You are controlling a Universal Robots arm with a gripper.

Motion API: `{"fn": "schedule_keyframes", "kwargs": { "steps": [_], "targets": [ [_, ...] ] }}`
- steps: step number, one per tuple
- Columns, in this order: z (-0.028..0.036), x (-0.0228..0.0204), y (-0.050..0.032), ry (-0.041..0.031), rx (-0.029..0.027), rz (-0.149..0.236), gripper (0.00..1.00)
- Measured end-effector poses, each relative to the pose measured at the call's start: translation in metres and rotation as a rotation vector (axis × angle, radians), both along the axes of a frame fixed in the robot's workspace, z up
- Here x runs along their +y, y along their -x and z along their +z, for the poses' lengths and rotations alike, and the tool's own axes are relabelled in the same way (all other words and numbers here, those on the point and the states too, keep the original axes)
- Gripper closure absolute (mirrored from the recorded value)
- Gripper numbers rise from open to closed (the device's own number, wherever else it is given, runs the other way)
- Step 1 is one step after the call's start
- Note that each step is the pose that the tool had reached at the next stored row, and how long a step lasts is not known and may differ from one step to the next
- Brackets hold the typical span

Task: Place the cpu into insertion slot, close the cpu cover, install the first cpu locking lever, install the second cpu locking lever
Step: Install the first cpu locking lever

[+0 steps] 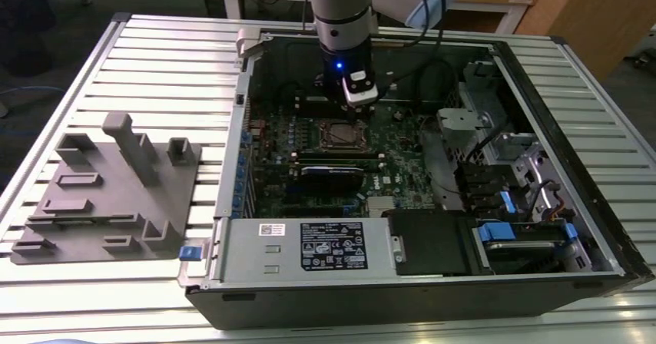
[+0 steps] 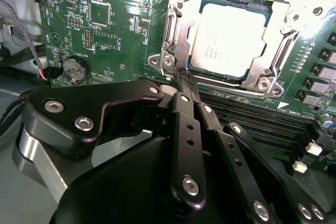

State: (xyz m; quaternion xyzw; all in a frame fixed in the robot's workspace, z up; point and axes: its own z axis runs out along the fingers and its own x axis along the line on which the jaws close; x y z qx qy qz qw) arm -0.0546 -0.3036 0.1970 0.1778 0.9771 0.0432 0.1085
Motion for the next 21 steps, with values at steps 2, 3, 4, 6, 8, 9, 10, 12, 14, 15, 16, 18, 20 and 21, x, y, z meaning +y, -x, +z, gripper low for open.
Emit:
{"fn": "schedule_keyframes", "kwargs": {
  "steps": [2,3,4,6,8,9,10,12,14,15,16,18,20,21],
  "targets": [
    [-0.0004,-0.0001,0.0001,-0.0014,-0.0008,0.000,0.89],
    [-0.0006,-0.0002,0.0002,-0.0021,-0.0011,0.000,0.89],
    [-0.0008,-0.0003,0.0003,-0.0027,-0.0014,0.000,0.89],
    [-0.0011,-0.0004,0.0004,-0.0040,-0.0019,0.000,0.89],
    [-0.0013,-0.0005,0.0005,-0.0066,-0.0023,0.000,0.89],
    [-0.0014,-0.0005,0.0005,-0.0081,-0.0027,0.000,0.89],
    [-0.0016,-0.0005,0.0006,-0.0093,-0.0031,0.000,0.89],
    [-0.0019,-0.0006,0.0007,-0.0120,-0.0037,0.000,0.89],
    [-0.0022,-0.0006,0.0009,-0.0146,-0.0047,0.000,0.89],
    [-0.0024,-0.0007,0.0010,-0.0155,-0.0050,0.000,0.89],
    [-0.0025,-0.0008,0.0011,-0.0163,-0.0055,0.000,0.89],
    [-0.0028,-0.0010,0.0013,-0.0173,-0.0065,0.000,0.89],
    [-0.0029,-0.0011,0.0014,-0.0174,-0.0068,0.000,0.89],
    [-0.0029,-0.0011,0.0014,-0.0174,-0.0068,0.000,0.89]
  ]
}}
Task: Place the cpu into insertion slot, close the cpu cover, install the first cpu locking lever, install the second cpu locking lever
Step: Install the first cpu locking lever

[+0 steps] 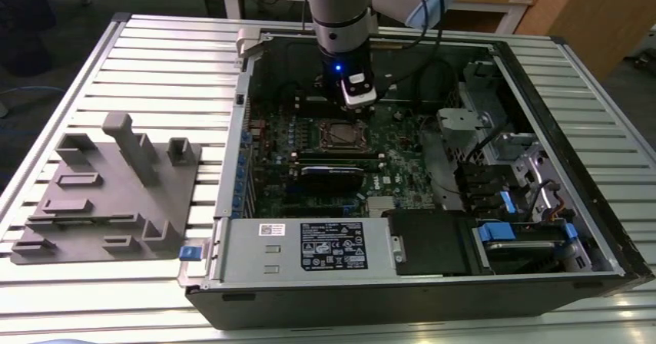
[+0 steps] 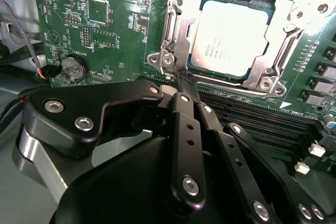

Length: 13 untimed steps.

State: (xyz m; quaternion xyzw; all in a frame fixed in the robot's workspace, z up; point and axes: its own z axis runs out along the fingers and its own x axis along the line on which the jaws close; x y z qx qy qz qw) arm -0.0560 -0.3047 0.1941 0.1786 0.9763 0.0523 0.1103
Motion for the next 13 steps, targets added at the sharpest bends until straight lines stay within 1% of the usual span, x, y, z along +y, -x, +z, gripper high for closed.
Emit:
{"fn": "schedule_keyframes", "kwargs": {
  "steps": [3,5,6,7,11,13],
  "targets": [
    [0.0000,-0.0001,0.0001,-0.0007,0.0000,0.000,0.89],
    [0.0000,-0.0002,0.0001,-0.0147,-0.0001,0.000,0.89],
    [0.0000,-0.0002,0.0001,-0.0173,0.0000,0.000,0.89],
    [0.0000,-0.0001,0.0000,-0.0184,0.0000,0.000,0.89],
    [0.0000,-0.0002,0.0000,-0.0189,-0.0001,0.000,0.89],
    [0.0001,-0.0002,0.0000,-0.0168,-0.0001,0.000,0.89]
  ]
}}
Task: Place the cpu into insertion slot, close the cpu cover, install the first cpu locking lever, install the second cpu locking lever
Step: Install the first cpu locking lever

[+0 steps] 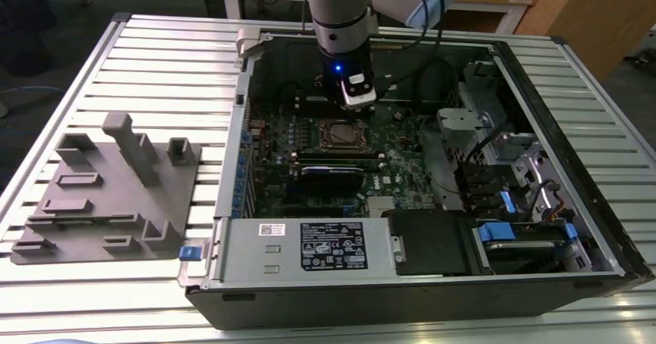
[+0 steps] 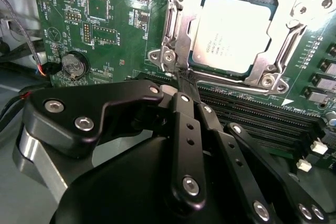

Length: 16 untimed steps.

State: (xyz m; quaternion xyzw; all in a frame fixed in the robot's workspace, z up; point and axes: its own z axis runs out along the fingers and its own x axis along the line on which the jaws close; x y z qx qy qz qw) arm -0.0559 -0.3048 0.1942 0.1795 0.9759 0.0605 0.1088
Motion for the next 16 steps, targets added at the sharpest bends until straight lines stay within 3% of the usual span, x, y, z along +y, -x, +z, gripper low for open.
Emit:
{"fn": "schedule_keyframes", "kwargs": {
  "steps": [5,13,16],
  "targets": [
    [0.0023,-0.0001,0.0001,0.0165,0.0002,0.000,0.89],
    [0.0158,0.0000,0.0001,0.0165,0.0000,0.000,0.89],
    [0.0178,0.0000,0.0000,0.0166,0.0000,0.000,0.89]
  ]
}}
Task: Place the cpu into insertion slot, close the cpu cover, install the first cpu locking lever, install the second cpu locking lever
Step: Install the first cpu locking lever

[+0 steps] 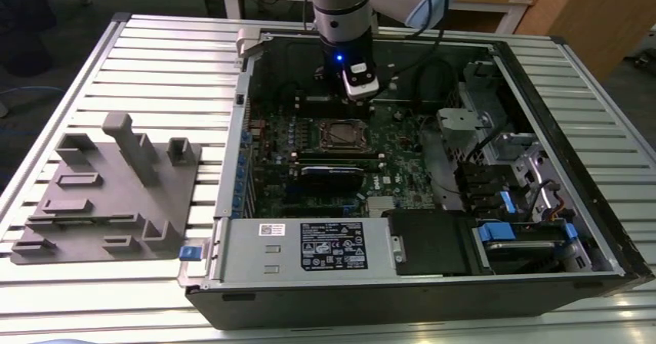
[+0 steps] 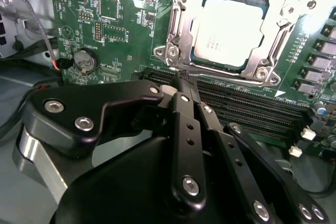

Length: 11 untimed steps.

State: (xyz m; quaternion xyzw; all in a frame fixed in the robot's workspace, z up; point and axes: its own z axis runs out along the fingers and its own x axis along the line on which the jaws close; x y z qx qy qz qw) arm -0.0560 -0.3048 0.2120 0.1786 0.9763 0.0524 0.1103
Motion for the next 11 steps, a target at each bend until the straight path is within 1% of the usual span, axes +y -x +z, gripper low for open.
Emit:
{"fn": "schedule_keyframes", "kwargs": {
  "steps": [5,6,7,8,9,11],
  "targets": [
    [0.0001,0.0000,0.0000,0.0004,0.0005,0.000,0.89],
    [0.0000,0.0000,0.0000,0.0005,0.0038,0.000,0.89],
    [-0.0001,0.0000,0.0000,0.0008,0.0119,0.000,0.89],
    [-0.0002,0.0000,-0.0001,0.0015,0.0268,0.000,0.89],
    [-0.0004,0.0000,-0.0004,0.0027,0.0460,0.000,0.89],
    [-0.0006,0.0000,-0.0010,0.0056,0.0820,0.000,0.89]
  ]
}}
